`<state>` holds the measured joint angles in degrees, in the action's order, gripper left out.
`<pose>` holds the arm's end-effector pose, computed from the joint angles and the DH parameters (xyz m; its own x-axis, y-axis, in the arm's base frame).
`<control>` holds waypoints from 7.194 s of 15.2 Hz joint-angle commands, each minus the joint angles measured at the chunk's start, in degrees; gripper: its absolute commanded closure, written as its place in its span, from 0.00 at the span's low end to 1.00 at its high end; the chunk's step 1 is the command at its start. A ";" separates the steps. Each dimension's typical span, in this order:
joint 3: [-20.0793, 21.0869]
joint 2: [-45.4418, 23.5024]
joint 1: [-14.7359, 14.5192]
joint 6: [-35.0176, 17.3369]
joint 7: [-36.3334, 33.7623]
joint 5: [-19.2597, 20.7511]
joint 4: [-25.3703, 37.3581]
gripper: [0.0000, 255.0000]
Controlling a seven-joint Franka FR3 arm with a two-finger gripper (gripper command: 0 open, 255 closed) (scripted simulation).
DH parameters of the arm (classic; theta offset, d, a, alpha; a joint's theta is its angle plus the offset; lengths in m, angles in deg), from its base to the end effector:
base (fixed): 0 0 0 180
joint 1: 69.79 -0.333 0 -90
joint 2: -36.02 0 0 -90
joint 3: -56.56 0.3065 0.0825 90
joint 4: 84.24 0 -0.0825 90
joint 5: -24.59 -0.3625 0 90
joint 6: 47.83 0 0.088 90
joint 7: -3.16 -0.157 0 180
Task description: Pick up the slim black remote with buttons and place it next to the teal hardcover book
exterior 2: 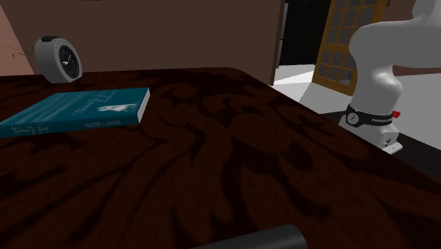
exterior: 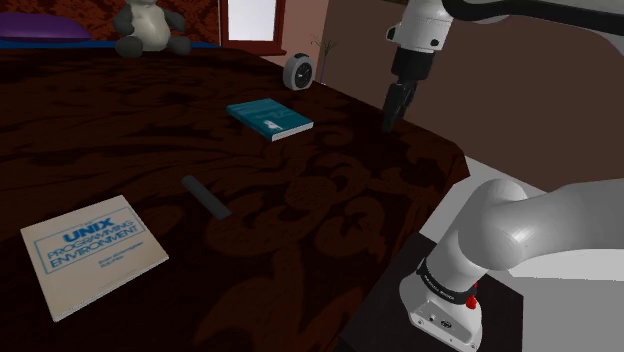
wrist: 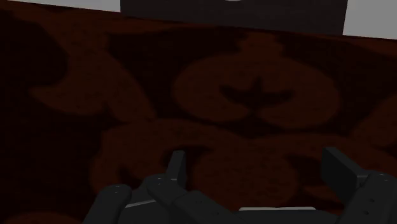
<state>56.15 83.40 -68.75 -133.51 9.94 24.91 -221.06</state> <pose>0.2694 -0.0081 0.5248 0.9933 0.0952 -0.0652 0.0949 -0.9955 -0.0074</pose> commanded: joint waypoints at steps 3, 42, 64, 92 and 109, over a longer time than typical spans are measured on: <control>1.71 -1.97 -0.49 -3.12 -2.31 -1.61 -0.95 0.00; 19.64 -68.83 -8.83 -42.99 -41.13 3.14 30.51 0.00; 19.45 -70.00 -9.12 -44.56 -41.46 3.60 30.07 1.00; 16.93 -56.47 -0.23 -33.78 -27.78 -2.55 27.33 1.00; 7.28 -54.34 12.60 -32.11 -4.52 -4.65 25.33 1.00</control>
<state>64.07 28.92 -56.98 -166.00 3.84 20.35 -195.87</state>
